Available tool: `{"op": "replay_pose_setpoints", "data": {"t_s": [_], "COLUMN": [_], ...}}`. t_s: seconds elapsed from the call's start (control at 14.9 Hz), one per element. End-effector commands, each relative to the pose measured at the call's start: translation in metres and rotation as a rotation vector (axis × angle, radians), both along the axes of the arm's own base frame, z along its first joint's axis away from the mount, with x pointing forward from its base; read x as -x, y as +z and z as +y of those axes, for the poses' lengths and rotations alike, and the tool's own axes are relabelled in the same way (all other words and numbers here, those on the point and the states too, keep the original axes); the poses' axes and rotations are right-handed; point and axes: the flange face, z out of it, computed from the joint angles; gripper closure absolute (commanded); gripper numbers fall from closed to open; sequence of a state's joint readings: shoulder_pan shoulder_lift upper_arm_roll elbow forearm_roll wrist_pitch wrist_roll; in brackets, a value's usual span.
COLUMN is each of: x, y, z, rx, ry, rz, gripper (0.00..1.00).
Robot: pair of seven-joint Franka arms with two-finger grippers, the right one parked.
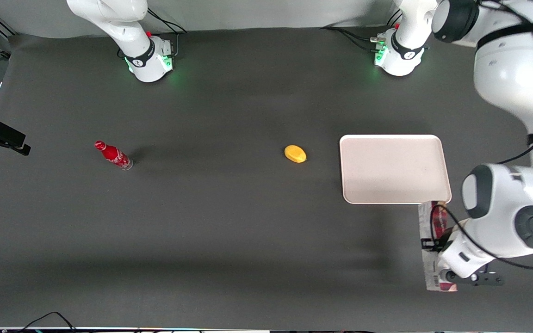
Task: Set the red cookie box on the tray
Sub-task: 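Lift the cookie box with the left gripper and swing it upright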
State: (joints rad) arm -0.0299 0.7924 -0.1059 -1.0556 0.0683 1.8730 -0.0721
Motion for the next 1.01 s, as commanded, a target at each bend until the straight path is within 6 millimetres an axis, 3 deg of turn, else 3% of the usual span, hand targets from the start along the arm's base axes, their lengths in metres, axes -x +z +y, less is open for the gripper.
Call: {"op": "replay_pose_setpoints", "data": {"t_s": [0.0, 0.2, 0.34, 0.54, 0.74, 0.94], "x": [0.032, 0.062, 0.083, 0.114, 0.150, 0.169], "y": [0.083, 0.148, 0.191, 0.239, 0.263, 0.258], "z": [0.010, 0.016, 0.031, 0.038, 0.048, 0.069], "rx": [-0.035, -0.044, -0.044, -0.049, -0.062, -0.065], "ry": [0.017, 0.024, 0.046, 0.059, 0.050, 0.042], "rz": [0.048, 0.074, 0.067, 0.073, 0.101, 0.112], "gripper": [1.00, 1.00, 1.00, 1.00, 1.00, 1.00]}}
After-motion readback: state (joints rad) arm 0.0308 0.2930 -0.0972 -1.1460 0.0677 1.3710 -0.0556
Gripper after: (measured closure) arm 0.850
